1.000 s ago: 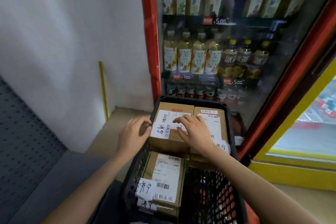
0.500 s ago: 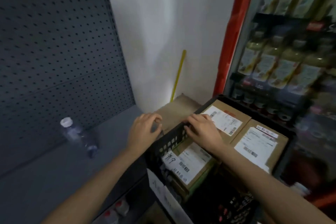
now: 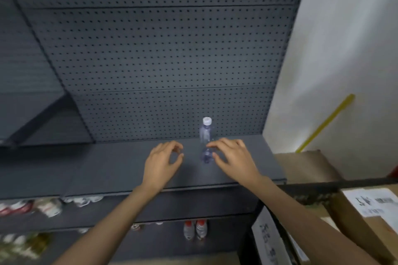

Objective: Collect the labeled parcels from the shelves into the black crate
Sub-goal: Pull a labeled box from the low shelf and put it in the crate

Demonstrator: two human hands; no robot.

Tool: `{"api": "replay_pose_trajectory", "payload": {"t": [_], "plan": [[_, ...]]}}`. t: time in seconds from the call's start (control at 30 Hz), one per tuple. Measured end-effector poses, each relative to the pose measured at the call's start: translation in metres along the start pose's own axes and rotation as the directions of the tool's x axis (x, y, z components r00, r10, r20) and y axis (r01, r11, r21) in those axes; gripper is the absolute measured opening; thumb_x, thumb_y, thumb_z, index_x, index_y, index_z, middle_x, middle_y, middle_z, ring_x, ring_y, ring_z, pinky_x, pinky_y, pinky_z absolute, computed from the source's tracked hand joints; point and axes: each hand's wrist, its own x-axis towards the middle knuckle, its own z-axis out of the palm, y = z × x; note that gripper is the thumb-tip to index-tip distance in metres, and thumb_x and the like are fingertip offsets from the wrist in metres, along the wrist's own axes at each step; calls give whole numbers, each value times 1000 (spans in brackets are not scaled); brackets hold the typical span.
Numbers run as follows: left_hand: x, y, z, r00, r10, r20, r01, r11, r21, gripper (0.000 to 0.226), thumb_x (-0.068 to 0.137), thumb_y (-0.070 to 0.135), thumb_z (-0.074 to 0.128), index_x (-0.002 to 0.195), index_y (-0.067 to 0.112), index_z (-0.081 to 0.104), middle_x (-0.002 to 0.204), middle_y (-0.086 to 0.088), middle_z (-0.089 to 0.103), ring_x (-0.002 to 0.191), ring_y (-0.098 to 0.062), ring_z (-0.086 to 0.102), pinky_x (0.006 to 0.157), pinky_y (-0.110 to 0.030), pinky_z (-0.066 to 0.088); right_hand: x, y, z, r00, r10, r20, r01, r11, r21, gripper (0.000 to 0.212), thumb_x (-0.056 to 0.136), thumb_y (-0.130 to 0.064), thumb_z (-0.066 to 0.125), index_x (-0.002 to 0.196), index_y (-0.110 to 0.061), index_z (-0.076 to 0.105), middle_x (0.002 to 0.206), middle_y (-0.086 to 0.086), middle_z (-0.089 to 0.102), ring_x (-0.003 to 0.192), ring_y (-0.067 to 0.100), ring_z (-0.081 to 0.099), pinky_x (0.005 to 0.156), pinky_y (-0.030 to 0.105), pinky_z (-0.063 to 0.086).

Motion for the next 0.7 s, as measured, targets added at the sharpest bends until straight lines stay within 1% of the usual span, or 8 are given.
{"api": "replay_pose_trajectory", "payload": {"t": [0.1,0.2,0.27,0.37,0.43,0.5,0.6,0.7], "plan": [[-8,-26,-34,998,-23,-64,27,998,63,12,82,31,56,92,24,59,87,14,62,83,-11,56,75,-28,43,30,-35,19,996,-88,33,87,995,44,28,92,-33,44,113,-27,61,103,-12,62,94,4,54,82,17,22],[-21,-53,-69,994,-58,-96,69,991,111,21,80,38,48,91,24,59,86,14,63,83,-12,56,75,-29,44,54,-72,37,984,-161,72,154,983,100,26,93,-30,49,116,-28,60,108,-11,61,97,7,55,88,22,26],[-30,-73,-91,992,-72,-100,87,985,152,24,80,41,45,91,24,58,86,14,62,83,-12,57,75,-30,43,68,-97,48,975,-205,86,193,972,135,29,93,-35,43,117,-28,59,109,-12,61,98,6,54,89,24,29],[-46,-105,-122,982,-123,-147,154,961,231,25,79,42,43,90,25,57,84,14,61,81,-14,56,74,-28,41,89,-135,71,947,-300,113,280,946,164,31,92,-37,40,116,-30,58,109,-14,60,98,3,49,87,20,26],[-62,-126,-143,956,-210,-204,254,941,222,24,77,42,46,89,25,58,83,14,62,81,-14,55,73,-29,42,100,-163,91,925,-358,127,333,925,183,26,94,-33,45,116,-30,58,109,-15,60,97,1,47,86,18,23],[-81,-148,-165,928,-274,-251,329,920,213,25,76,42,46,89,25,59,84,14,63,81,-14,56,73,-29,43,107,-194,113,905,-399,149,363,905,220,24,95,-30,50,117,-31,58,110,-16,59,98,2,48,88,18,23],[-114,-177,-203,898,-306,-315,391,884,255,28,76,43,44,89,24,60,82,11,64,78,-16,57,70,-30,44,117,-246,147,872,-463,159,404,864,300,25,93,-28,52,116,-30,59,107,-15,60,97,4,51,87,16,23],[-148,-200,-243,861,-345,-373,462,837,291,23,77,41,47,88,24,58,79,12,63,75,-15,56,69,-31,44,127,-302,177,824,-545,151,457,799,391,25,91,-26,53,115,-29,61,104,-13,61,96,5,53,86,17,24]]}}
